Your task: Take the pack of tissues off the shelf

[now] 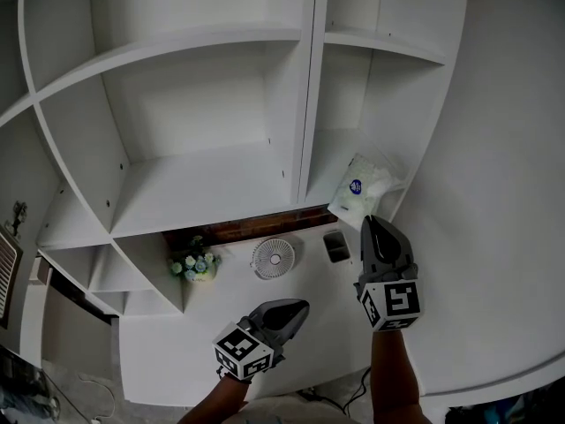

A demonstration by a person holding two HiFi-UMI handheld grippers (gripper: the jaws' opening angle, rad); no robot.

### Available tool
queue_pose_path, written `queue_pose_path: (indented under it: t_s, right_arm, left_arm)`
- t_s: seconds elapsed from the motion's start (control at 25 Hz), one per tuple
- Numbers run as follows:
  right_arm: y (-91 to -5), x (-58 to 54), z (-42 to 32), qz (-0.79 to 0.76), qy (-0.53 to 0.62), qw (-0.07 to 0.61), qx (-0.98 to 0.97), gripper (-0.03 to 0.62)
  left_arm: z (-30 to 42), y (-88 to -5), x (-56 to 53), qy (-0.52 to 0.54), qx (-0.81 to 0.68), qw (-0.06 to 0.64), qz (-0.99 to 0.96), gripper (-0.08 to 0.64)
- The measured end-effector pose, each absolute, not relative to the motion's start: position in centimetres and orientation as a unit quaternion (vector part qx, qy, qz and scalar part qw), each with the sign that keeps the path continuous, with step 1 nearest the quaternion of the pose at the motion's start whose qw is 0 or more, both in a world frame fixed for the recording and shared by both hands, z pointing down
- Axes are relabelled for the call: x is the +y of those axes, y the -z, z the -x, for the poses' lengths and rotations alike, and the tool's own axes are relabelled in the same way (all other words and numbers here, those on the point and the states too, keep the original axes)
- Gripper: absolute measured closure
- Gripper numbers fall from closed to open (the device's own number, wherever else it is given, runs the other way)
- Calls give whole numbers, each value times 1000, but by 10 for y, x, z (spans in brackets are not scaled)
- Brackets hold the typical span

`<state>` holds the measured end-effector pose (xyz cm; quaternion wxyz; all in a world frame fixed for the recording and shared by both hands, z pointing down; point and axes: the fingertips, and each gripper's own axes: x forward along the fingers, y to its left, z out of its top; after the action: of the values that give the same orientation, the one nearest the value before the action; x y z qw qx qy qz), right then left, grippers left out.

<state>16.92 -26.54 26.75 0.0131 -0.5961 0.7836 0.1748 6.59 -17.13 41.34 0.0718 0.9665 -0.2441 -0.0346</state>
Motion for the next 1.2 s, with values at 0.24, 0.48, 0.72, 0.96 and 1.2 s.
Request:
queue_pose_path:
  t_s: [0.24, 0.48, 0.72, 0.96, 1.2]
  right_arm:
    - [-267, -250, -169, 610, -187, 21, 769, 575]
    - [-264, -231, -165, 626, -206, 18, 752, 575]
    - [-268, -214, -162, 635, -203, 25, 745, 575]
    - [-271, -194, -157, 637, -204, 29, 743, 575]
    - [-277, -180, -150, 631, -195, 30, 750, 575]
  left_arm:
    - [-59, -411, -165, 36, -237, 70, -968, 546]
    - [-53, -409, -156, 36, -225, 69, -971, 546]
    - [-51, -408, -149, 37, -211, 68, -974, 546]
    - [-50, -406, -140, 37, -198, 65, -977, 546]
    - [-52, -406, -134, 34, -192, 65, -979, 546]
